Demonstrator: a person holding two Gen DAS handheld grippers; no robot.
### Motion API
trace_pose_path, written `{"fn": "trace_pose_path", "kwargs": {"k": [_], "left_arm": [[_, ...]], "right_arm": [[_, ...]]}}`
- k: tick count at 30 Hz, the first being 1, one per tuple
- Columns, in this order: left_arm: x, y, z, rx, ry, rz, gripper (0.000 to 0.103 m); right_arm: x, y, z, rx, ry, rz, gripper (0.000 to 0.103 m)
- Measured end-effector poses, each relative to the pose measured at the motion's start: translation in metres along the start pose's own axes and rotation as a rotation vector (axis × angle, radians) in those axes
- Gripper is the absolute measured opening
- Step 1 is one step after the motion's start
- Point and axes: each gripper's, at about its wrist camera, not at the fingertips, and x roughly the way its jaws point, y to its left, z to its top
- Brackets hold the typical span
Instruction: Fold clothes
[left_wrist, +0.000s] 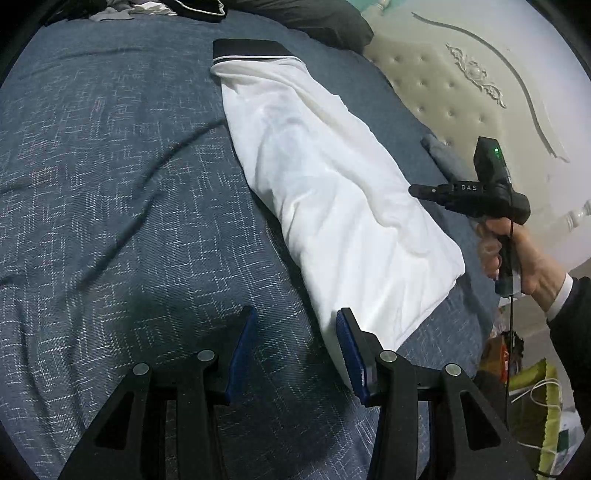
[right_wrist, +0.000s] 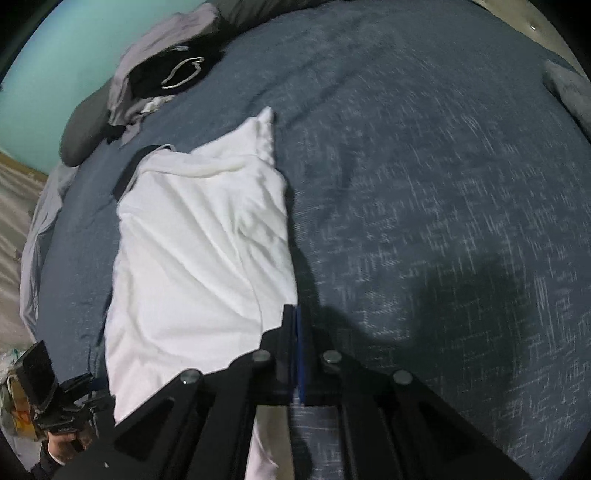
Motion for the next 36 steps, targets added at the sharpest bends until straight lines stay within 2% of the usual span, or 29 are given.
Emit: {"fn": "trace_pose_path", "kwargs": {"k": [4,7,9,11,12,18,19,21,24,27,36], "left_arm": [[-0.002,0.001,0.000,-0.009,0.000,-0.007,0.048],[-0.002,0.002,0.001,-0.019,-0.002,-0.022,0.048],[-0.003,0.003,0.000,-0.030,-0.003,-0.036,0.048],[-0.003,0.003,0.000,-0.034,-0.005,-0.045,0.048],[-0.003,0.002,-0.001,-0.036,-0.006,-0.051,0.048],[-0.001,-0.006,-0.001,-0.037,-0.012,-0.068,0.046],[0.000,-0.006,-0.001,-0.038,-0.008,-0.071,0.043],[0.002,-0.007,-0.002,-0.042,0.000,-0.077,0.027],[0.005,-0.008,-0.004,-0.048,0.011,-0.085,0.012],[0.007,-0.009,-0.005,-0.054,0.022,-0.094,0.006],[-0.007,-0.004,-0.011,-0.064,0.005,-0.116,0.004]], "right_arm": [[0.005,0.001,-0.002,0.027,0.029,0.067,0.001],[-0.004,0.007,-0.003,0.015,0.023,0.054,0.003],[-0.011,0.008,-0.005,0.021,0.022,0.051,0.007],[-0.019,0.009,-0.009,0.027,0.017,0.048,0.020],[-0.023,0.010,-0.011,0.029,0.013,0.050,0.022],[-0.033,0.024,-0.025,-0.002,0.005,0.064,0.022],[-0.034,0.026,-0.026,-0.009,0.005,0.062,0.022],[-0.033,0.029,-0.031,-0.019,0.017,0.059,0.022],[-0.035,0.036,-0.041,-0.065,0.030,0.049,0.022],[-0.037,0.039,-0.047,-0.098,0.035,0.046,0.022],[-0.039,0.037,-0.043,-0.076,0.018,0.049,0.023]]}}
